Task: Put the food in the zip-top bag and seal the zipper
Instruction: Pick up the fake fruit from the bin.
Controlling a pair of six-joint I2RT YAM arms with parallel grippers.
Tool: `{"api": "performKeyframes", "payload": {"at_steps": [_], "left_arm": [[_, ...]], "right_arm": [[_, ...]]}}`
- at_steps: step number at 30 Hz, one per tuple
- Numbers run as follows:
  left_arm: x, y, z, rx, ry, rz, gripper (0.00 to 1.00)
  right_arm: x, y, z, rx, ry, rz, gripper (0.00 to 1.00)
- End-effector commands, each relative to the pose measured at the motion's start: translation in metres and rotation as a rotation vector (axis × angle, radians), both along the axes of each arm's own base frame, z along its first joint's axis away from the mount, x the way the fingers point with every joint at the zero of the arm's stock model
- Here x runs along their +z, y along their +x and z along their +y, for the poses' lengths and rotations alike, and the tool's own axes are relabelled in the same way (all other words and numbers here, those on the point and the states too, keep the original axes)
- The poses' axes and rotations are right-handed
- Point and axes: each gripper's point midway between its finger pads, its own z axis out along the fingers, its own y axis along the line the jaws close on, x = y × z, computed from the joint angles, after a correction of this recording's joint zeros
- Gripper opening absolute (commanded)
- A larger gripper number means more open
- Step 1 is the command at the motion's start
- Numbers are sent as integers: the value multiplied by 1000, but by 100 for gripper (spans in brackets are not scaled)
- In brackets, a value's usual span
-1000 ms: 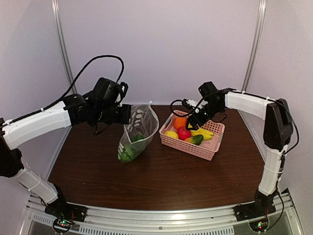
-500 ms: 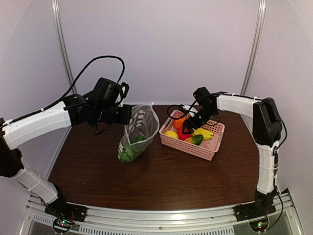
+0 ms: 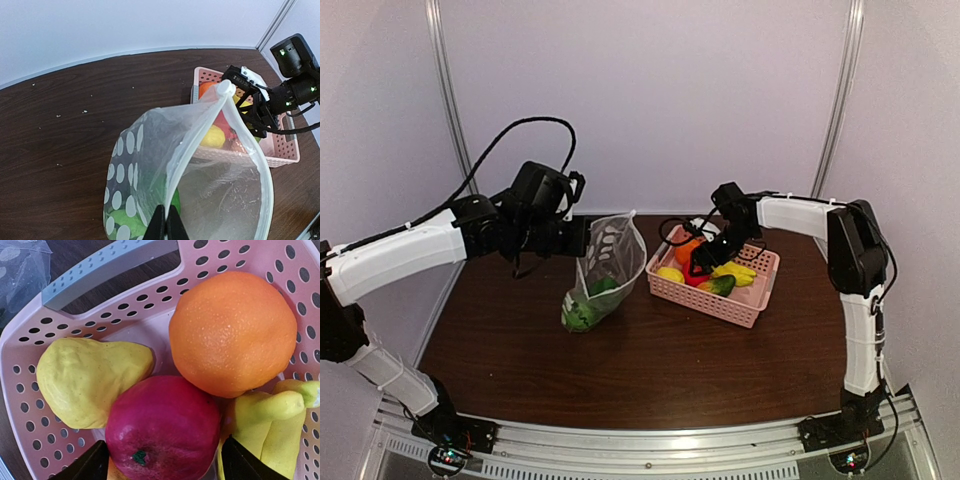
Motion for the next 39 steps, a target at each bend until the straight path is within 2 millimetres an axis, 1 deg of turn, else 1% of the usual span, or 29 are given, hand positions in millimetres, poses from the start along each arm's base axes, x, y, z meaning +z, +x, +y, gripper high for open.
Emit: {"api": "performKeyframes", "payload": {"at_steps": [1,5,8,9,14,17,22,25,28,31,34,39], "left_arm": [[3,0,-5,-2,-44,-5,0],[1,0,-4,0,-45,-2,0],[1,0,-4,1,-46,-2,0],[1,0,-4,1,-46,-1,0],[0,-1,-4,0,-45,0,0],[0,-1,-3,0,-45,1,0],[0,-1,-3,3,-50,-5,0],[2,0,-4,0,-50,-10,0],[5,1,-6,-7,-53,-15,0],[7,2,-8,-11,-53,-18,0],[8,3,-10,-17,-54,-20,0],[12,4,-13,-17,-71,-23,0]], "right_arm": [[-2,4,8,3,21,4,78],[-3,6,9,-4,26,4,74],[-1,7,8,-8,27,0,66],[0,7,8,-11,27,-3,65],[16,4,3,-23,26,-34,60],[34,-3,-4,-23,20,-75,58],[76,-16,-16,-12,16,-174,57],[100,-30,-19,13,37,-206,57],[121,-47,-16,49,88,-213,57],[144,-63,-10,87,149,-229,57],[173,-80,2,138,211,-266,57],[220,-123,37,326,331,-323,59]]}}
